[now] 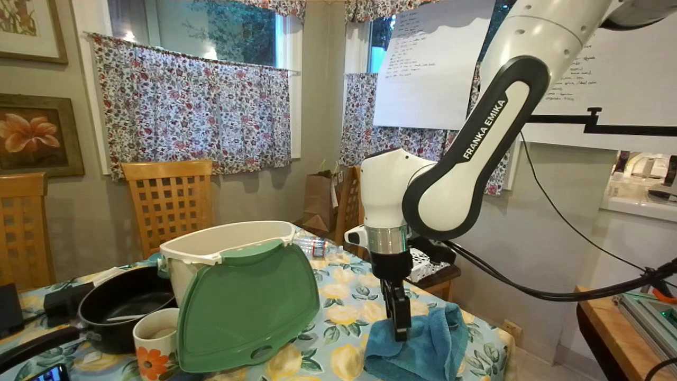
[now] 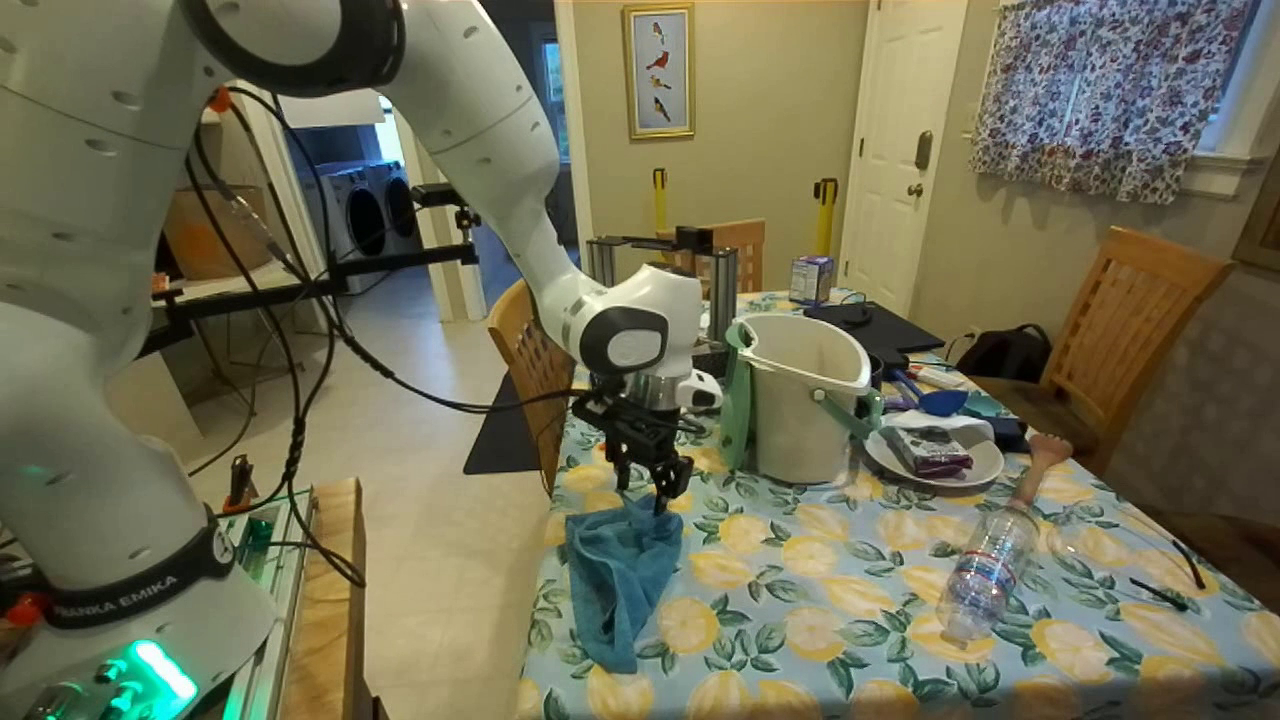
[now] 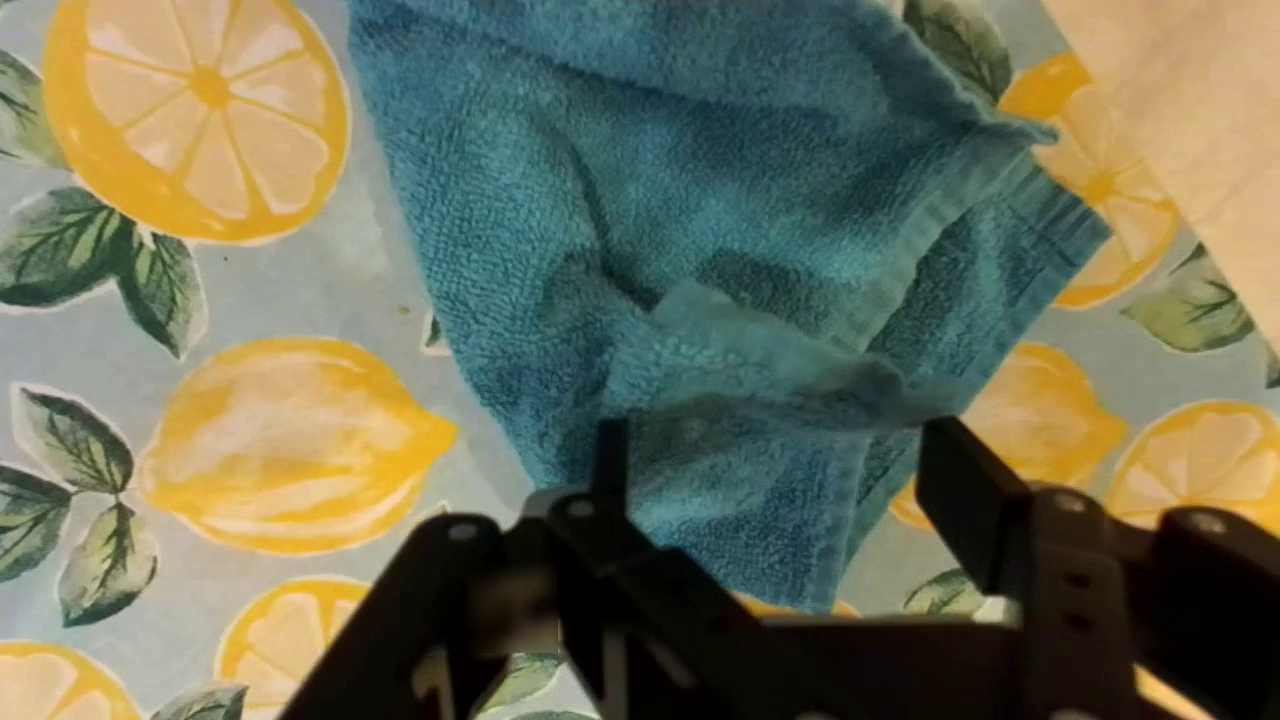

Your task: Put the silver spoon on the blue towel then fold the towel twice.

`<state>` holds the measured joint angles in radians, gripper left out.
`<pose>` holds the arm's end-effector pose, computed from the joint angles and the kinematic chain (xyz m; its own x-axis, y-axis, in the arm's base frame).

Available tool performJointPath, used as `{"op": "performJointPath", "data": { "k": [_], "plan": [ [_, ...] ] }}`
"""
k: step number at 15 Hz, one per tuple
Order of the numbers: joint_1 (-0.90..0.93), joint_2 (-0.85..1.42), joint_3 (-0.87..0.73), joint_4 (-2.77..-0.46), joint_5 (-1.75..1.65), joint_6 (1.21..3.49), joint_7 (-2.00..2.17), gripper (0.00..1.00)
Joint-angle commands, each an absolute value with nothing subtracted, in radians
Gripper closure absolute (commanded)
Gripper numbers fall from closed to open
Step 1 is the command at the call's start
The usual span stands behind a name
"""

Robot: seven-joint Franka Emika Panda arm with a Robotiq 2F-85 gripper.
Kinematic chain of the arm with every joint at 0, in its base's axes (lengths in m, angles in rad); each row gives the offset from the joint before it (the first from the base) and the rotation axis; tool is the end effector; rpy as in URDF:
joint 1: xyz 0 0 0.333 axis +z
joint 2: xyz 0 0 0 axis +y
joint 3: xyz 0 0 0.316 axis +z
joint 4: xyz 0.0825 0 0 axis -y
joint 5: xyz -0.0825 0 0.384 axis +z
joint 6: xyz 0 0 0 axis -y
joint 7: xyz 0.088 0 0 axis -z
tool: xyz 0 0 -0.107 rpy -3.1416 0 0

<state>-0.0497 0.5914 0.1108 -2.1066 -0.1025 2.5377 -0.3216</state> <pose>0.5532 0.0378 0.1203 0.8862 0.4417 -0.1399 0.4369 -0.8972 -0.0648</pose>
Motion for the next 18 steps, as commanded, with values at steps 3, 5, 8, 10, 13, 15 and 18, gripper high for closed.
{"op": "performJointPath", "data": {
  "k": [3, 5, 8, 10, 13, 15, 18],
  "plan": [
    [-0.045, 0.660, 0.120, -2.008, -0.089, 2.447, -0.342, 0.70],
    [-0.037, 0.682, 0.116, -1.980, -0.095, 2.416, -0.334, 0.84],
    [-0.033, 0.677, 0.119, -1.978, -0.097, 2.409, -0.333, 0.43],
    [-0.022, 0.661, 0.116, -1.998, -0.103, 2.424, -0.321, 0.30],
    [-0.007, 0.676, 0.110, -1.988, -0.105, 2.411, -0.307, 0.10],
    [0.012, 0.688, 0.102, -1.987, -0.108, 2.420, -0.275, 0.01],
    [0.071, 0.690, 0.056, -2.001, -0.138, 2.431, -0.167, 0.00]
  ]
}}
